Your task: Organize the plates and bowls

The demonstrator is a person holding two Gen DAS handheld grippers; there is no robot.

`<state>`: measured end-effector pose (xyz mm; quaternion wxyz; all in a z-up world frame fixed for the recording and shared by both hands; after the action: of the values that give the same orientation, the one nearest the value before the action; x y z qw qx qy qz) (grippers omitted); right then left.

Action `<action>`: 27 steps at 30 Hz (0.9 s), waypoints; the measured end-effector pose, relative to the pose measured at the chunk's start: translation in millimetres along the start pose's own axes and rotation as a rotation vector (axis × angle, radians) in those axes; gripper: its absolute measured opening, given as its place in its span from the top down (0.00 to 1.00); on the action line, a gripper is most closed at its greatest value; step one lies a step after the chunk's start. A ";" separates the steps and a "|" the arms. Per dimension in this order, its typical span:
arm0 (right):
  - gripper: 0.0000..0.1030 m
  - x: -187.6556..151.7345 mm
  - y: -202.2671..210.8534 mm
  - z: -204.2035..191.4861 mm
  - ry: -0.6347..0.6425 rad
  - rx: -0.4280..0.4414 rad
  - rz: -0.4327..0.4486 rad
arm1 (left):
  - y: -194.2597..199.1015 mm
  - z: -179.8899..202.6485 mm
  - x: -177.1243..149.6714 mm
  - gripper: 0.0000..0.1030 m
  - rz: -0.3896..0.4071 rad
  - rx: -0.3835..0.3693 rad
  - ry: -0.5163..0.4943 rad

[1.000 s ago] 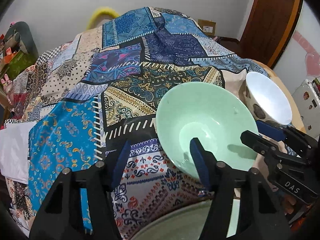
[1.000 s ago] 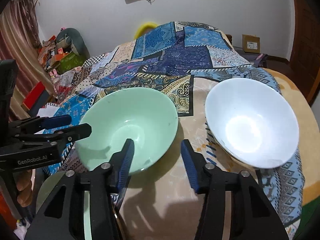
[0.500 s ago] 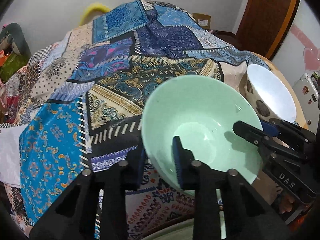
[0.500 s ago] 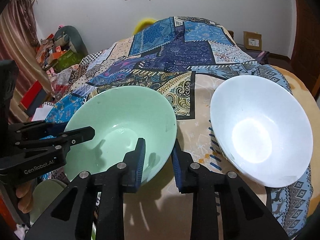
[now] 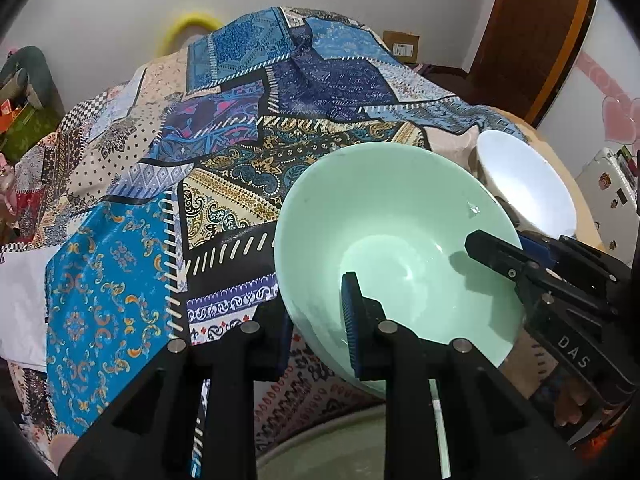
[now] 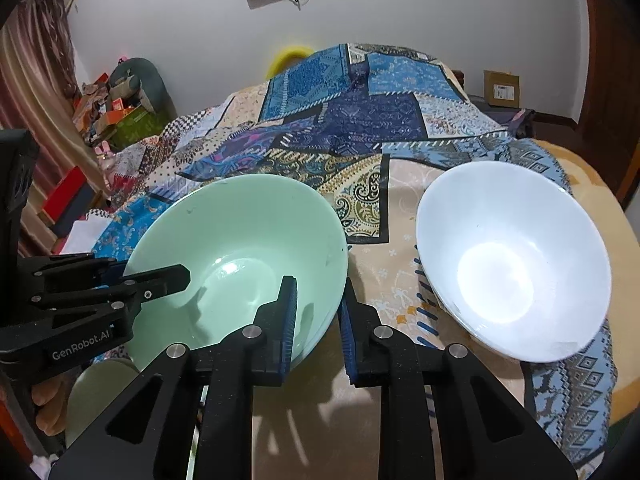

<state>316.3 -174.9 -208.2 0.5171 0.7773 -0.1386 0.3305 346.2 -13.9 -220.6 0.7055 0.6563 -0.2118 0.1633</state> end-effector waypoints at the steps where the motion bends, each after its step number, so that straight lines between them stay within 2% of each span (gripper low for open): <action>1: 0.82 1.2 4.1 -1.1 0.001 0.000 0.008 | 5.3 0.6 -0.6 0.78 0.006 -0.003 0.002; 16: 0.82 10.2 58.4 -31.5 0.039 0.013 0.095 | 91.2 -0.3 -15.9 0.78 0.110 -0.004 0.012; 27: 0.82 4.0 84.8 -65.5 0.076 0.040 0.134 | 145.4 -16.1 -45.5 0.78 0.155 0.004 0.044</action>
<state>247.7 -151.9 -129.0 0.4831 0.7633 -0.1643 0.3963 234.6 16.7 -120.1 0.6939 0.6356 -0.2462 0.2321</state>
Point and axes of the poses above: each gripper's, at about its wrist camera, not at the fingertips, and y roughly against the way its jaws point, z to its right, x to its top, the point moved 1 cm from there along -y, roughly the way its jaws point
